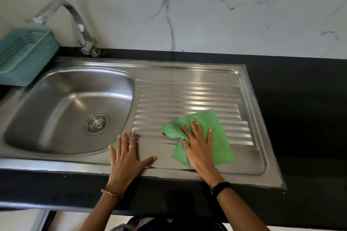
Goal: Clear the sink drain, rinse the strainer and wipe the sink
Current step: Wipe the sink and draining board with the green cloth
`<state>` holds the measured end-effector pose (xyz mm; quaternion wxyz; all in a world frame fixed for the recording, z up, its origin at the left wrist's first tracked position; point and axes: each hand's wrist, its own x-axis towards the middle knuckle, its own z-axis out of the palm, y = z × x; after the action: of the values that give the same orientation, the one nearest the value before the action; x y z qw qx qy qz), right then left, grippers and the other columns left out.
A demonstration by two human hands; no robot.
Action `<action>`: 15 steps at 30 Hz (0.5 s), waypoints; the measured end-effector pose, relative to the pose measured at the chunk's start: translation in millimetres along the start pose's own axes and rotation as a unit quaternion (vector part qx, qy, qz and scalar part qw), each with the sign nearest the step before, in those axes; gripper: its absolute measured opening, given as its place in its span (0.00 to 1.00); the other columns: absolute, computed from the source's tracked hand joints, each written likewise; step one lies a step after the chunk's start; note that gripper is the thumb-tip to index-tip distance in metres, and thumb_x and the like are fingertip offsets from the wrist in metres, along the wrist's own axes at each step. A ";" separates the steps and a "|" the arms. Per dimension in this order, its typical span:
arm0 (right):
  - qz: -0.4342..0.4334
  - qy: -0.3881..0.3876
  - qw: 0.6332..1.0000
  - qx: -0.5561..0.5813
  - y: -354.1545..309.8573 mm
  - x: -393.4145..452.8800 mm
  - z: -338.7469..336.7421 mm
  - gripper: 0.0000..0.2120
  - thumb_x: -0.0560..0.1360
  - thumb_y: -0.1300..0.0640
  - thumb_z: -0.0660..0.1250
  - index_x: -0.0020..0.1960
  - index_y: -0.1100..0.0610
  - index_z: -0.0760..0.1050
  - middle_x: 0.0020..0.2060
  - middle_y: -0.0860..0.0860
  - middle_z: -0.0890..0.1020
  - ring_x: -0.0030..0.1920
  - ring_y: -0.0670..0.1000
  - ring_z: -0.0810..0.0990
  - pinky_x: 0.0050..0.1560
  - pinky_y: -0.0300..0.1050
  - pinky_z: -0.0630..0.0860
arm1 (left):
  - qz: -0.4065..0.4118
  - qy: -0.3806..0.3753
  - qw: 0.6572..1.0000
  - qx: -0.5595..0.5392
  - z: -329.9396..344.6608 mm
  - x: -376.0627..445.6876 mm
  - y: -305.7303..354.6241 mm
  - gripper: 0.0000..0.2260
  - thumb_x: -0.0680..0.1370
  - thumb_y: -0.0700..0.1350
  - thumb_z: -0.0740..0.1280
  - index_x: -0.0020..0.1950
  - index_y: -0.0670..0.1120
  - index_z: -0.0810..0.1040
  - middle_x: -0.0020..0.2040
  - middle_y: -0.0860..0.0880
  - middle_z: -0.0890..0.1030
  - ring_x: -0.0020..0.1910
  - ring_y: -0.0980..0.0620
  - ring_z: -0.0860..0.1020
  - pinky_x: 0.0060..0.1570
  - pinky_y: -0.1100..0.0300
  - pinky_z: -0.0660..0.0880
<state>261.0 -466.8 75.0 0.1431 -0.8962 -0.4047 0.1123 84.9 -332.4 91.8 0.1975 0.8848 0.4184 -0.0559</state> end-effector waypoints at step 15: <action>-0.199 -0.078 0.976 -0.029 -84.7 6.9 28.1 0.25 0.80 0.51 0.52 0.76 0.48 0.52 0.77 0.45 0.50 0.77 0.48 0.46 0.73 0.57 0.33 | 0.055 -0.007 0.997 -0.046 -4.8 -9.8 -9.2 0.54 0.64 0.70 0.64 0.67 0.51 0.25 0.77 0.42 0.39 0.75 0.50 0.36 0.72 0.47 0.36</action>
<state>197.8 -403.4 77.6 0.1043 -0.7896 -0.5883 0.1396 71.3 -332.3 95.9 0.2437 0.8959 0.3701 -0.0320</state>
